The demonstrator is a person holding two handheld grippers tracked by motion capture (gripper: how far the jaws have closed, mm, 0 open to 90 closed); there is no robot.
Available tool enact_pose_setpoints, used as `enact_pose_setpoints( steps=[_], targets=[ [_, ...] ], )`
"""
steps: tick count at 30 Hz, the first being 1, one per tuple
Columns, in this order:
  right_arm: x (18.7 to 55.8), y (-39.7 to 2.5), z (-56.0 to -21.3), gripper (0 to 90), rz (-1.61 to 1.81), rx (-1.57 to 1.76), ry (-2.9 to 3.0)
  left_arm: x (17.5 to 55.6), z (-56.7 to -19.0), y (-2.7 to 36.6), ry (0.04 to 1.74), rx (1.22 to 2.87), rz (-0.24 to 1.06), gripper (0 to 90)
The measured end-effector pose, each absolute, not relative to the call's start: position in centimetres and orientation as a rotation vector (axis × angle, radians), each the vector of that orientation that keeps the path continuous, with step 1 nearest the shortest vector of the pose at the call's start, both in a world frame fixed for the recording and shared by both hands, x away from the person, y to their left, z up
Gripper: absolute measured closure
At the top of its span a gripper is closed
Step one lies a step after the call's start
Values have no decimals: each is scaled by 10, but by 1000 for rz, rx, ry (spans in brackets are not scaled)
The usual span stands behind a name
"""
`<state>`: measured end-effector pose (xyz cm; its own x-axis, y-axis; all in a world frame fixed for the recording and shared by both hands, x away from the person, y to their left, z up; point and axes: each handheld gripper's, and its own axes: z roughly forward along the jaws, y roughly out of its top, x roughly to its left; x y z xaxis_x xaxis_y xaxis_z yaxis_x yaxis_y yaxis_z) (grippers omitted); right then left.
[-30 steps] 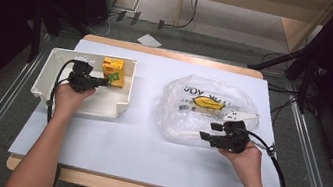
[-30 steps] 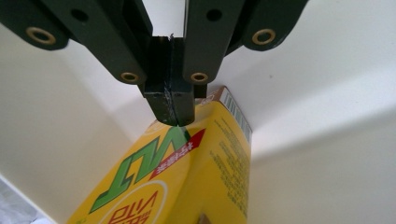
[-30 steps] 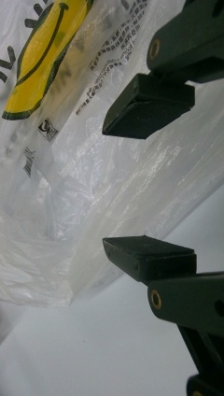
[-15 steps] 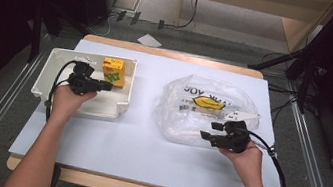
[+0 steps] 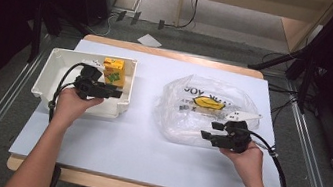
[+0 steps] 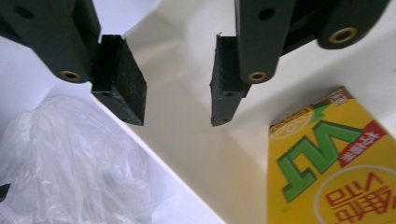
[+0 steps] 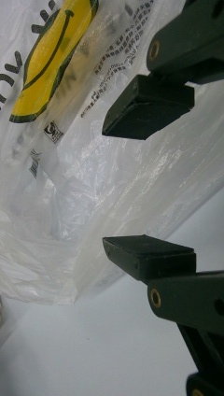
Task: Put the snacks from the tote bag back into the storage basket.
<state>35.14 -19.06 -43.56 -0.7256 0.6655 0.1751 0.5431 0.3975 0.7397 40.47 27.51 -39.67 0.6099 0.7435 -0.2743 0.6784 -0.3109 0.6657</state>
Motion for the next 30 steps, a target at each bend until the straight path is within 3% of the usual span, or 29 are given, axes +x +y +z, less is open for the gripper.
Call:
enact_pose_setpoints(
  steps=[8, 30],
  targets=[
    [352, -190, -436, 410, 1237, 1089, 2499, 399, -392, 265, 1090, 2066, 93, 475],
    [352, -190, -436, 410, 1237, 1081, 2497, 383, -387, 223, 980, 2145, 107, 413]
  ],
)
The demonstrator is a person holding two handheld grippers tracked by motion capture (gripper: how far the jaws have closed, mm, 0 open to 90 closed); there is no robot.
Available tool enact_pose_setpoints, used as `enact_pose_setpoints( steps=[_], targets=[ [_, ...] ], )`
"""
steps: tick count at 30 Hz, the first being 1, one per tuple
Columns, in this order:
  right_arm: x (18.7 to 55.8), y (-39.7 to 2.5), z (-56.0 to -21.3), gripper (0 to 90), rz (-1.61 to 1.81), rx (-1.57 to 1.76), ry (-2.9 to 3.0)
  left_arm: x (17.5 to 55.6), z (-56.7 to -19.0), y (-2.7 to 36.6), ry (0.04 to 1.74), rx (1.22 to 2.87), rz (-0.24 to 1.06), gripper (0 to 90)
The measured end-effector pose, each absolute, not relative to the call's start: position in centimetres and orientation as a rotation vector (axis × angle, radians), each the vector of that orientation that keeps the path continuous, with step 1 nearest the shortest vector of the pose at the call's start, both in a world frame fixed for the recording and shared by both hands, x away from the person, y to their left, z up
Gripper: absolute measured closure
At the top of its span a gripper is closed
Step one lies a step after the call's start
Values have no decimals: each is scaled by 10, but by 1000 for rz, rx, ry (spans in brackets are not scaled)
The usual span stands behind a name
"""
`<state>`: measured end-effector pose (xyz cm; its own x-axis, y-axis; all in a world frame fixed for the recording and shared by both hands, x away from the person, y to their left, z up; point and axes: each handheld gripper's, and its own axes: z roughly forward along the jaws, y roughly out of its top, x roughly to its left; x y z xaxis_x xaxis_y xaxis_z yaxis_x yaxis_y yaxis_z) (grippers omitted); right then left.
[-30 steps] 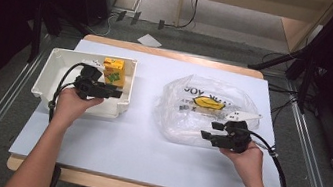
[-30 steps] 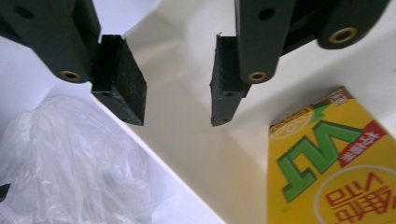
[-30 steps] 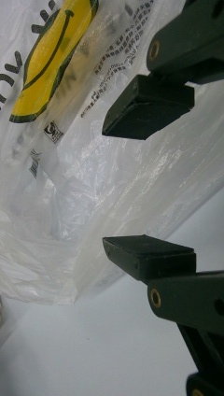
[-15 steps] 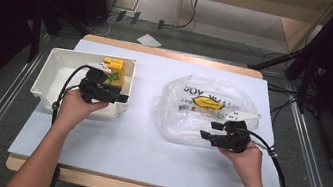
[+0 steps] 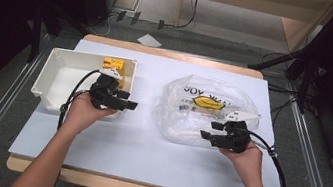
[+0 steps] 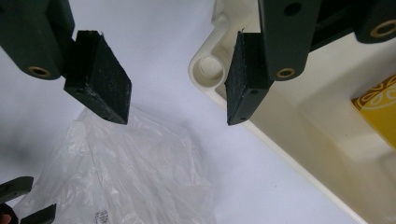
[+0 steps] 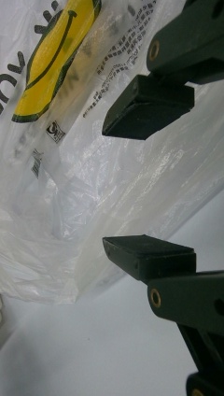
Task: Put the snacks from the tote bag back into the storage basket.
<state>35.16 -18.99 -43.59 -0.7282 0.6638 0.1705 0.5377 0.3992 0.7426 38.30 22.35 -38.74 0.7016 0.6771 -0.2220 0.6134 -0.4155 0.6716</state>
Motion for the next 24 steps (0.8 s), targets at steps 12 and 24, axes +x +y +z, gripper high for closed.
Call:
enact_pose_setpoints(
  steps=[12, 24],
  targets=[
    [352, -190, -436, 410, 1241, 1081, 2495, 374, -388, 202, 903, 2161, 74, 424],
    [352, -190, -436, 414, 1232, 1072, 2497, 369, -395, 177, 836, 2206, 41, 408]
  ],
)
